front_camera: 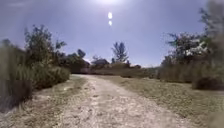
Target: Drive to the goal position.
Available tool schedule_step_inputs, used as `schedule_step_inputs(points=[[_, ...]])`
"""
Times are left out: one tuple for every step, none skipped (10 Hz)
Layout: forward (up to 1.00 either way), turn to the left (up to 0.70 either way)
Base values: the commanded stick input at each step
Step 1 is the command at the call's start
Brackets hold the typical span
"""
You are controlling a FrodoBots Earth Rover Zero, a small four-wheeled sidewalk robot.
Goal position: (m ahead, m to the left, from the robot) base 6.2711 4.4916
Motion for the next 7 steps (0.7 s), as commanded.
schedule_step_inputs(points=[[0.7, 0.0], [0.7, 0.0], [0.7, 0.0], [0.7, 0.0], [0.7, 0.0], [0.7, 0.0], [0.7, 0.0]])
